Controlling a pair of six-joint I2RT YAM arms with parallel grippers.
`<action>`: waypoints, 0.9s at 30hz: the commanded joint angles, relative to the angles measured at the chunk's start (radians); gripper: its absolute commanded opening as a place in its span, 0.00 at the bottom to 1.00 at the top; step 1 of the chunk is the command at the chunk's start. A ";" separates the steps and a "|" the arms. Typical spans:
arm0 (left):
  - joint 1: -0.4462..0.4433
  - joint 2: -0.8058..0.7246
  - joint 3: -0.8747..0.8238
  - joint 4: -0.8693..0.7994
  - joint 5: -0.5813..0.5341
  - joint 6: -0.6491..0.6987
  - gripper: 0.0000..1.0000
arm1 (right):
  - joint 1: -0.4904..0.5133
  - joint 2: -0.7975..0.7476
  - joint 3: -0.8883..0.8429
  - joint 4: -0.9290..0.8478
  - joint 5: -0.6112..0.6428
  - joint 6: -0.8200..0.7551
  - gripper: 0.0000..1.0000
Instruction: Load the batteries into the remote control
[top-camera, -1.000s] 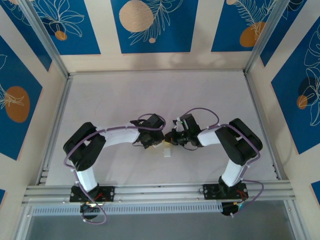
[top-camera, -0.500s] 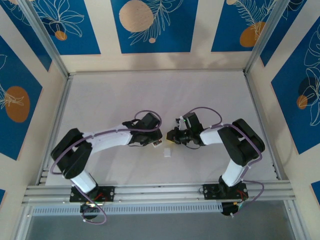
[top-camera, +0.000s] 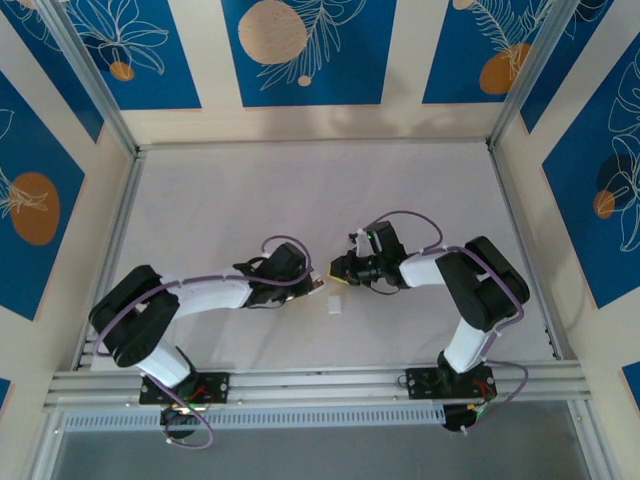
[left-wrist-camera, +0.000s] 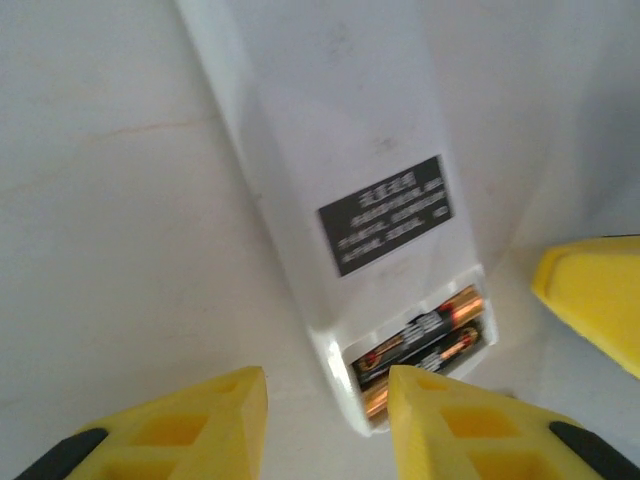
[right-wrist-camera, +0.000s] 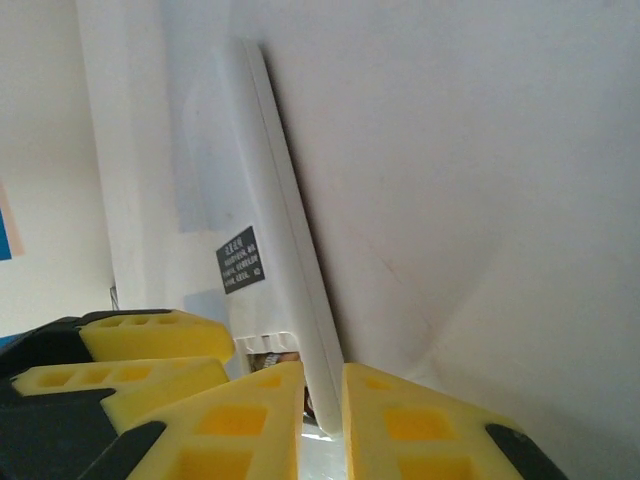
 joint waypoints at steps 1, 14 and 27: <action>0.014 0.012 -0.029 0.074 0.018 0.011 0.36 | 0.005 0.020 0.017 0.020 -0.047 -0.001 0.20; 0.015 0.043 -0.032 0.018 0.013 -0.004 0.31 | 0.029 0.073 0.037 0.032 -0.086 -0.018 0.33; 0.014 0.065 -0.027 0.024 0.020 -0.004 0.30 | 0.054 0.094 0.063 -0.071 -0.073 -0.084 0.31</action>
